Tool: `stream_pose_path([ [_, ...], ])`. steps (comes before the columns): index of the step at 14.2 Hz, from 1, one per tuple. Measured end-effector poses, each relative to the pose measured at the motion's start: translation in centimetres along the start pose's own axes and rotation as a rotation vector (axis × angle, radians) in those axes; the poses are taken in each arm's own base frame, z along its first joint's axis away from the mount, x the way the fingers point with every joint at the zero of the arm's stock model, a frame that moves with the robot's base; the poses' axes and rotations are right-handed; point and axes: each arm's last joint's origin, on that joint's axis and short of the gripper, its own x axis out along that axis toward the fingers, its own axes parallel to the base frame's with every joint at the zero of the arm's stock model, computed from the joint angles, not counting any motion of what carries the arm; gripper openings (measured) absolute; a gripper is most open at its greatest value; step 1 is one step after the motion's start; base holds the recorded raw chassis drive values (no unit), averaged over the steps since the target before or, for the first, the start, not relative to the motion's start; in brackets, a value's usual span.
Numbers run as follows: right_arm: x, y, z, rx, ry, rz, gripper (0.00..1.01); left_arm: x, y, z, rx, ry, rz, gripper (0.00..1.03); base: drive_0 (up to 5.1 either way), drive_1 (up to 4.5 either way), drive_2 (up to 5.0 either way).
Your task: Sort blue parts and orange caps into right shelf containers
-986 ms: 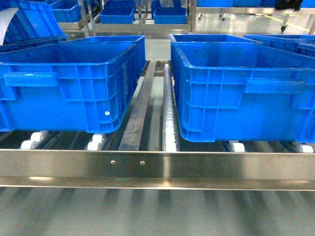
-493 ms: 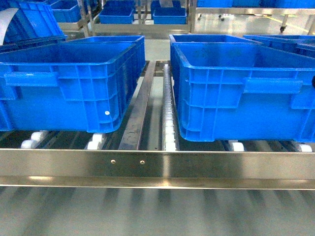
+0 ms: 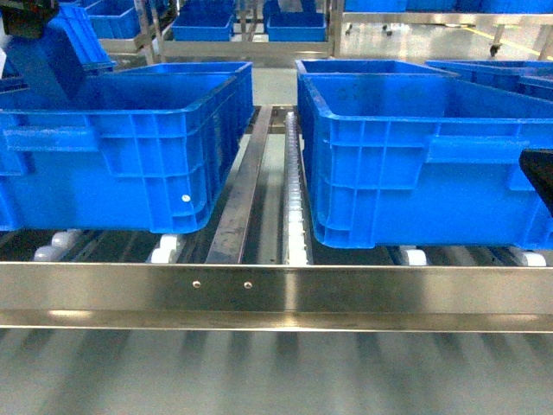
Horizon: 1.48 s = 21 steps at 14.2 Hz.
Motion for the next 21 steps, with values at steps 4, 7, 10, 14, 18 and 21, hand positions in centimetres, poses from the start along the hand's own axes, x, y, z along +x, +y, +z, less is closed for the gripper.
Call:
stream_pose_path([
  [4,0.0,-0.2,-0.2,0.013,0.001,-0.017,0.98,-5.6,-1.0,0.0,0.012,-0.060,-0.049,0.98,0.0,0.00,0.0],
  [7,0.3,0.0,-1.1,0.040,0.010,-0.001,0.98,-13.9,-1.8,-2.9,-0.040,-0.179,0.055,0.87,0.0,0.00,0.0],
  [10,-2.0,-1.8,-2.9,0.079,-0.180,-0.143,0.61,-16.9,-3.8,-8.3,-0.177,-0.089,0.051,0.49,0.0,0.00,0.0],
  [14,-4.6,-3.2,-5.2,0.081,-0.160,-0.143,0.04,-20.2,-5.6,-10.1,-0.195,-0.104,0.050,0.02,0.0,0.00,0.0],
  [18,-6.6,-4.3,-5.2,0.081,-0.187,-0.122,0.02,-22.6,-5.9,-11.3,-0.195,-0.110,0.055,0.02,0.0,0.00,0.0],
  [21,-7.7,-4.8,-4.9,0.081,-0.211,-0.139,0.02,-23.9,-6.1,-11.8,-0.196,-0.121,0.056,0.02,0.0,0.00,0.0],
])
